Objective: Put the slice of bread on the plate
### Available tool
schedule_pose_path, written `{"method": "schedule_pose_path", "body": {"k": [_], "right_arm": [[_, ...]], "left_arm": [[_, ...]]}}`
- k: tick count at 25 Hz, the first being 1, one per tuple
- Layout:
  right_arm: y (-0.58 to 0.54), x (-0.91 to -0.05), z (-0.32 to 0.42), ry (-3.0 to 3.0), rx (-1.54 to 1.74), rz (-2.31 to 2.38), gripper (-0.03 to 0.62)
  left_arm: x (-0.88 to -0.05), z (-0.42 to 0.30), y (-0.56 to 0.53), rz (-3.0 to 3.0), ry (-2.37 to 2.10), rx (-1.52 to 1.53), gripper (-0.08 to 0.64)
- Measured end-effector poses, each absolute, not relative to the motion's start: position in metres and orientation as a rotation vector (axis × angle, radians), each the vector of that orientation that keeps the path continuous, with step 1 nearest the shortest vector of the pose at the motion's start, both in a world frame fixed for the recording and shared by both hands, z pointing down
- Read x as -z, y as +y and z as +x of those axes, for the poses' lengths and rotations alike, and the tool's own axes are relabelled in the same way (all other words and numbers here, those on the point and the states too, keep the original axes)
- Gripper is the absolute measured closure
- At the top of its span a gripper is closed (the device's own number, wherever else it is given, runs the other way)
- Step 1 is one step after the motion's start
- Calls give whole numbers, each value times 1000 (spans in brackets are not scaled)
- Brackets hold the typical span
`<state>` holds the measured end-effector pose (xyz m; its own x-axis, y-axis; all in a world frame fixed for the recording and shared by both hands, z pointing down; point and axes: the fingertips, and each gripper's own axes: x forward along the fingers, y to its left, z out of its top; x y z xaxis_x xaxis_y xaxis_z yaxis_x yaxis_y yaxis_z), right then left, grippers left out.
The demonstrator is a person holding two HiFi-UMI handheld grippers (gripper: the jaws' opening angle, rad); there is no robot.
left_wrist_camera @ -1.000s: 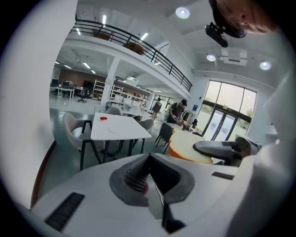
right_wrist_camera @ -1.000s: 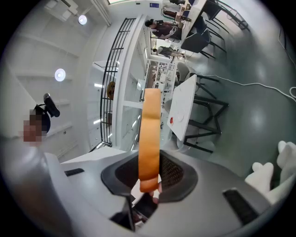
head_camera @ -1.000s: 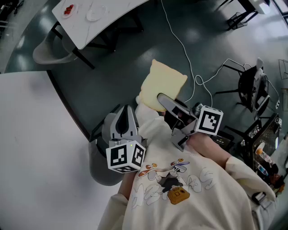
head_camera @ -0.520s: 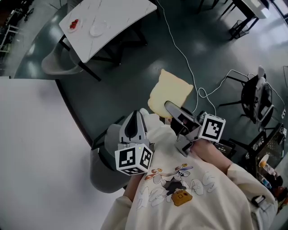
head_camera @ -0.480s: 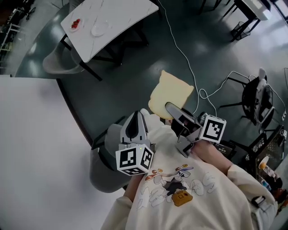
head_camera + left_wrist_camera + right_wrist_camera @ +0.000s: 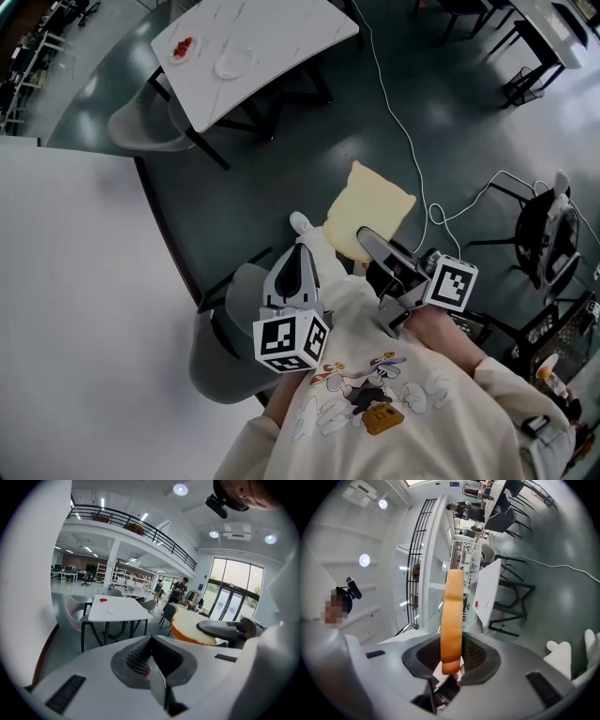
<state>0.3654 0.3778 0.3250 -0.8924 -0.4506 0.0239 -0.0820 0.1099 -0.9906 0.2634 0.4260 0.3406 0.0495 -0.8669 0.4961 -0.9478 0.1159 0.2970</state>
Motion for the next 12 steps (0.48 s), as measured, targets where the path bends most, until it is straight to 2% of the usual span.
{"method": "schedule_pose_path", "body": {"k": [5,12], "right_arm": [[371,-332,356,2118,1874,-544,499],[284,-333,255,2151,1872,-621,499]], "left_arm": [[-345,258,416,1751,-1801,-165,551],[-351,153,327,1752,-1753,-114,551]]}}
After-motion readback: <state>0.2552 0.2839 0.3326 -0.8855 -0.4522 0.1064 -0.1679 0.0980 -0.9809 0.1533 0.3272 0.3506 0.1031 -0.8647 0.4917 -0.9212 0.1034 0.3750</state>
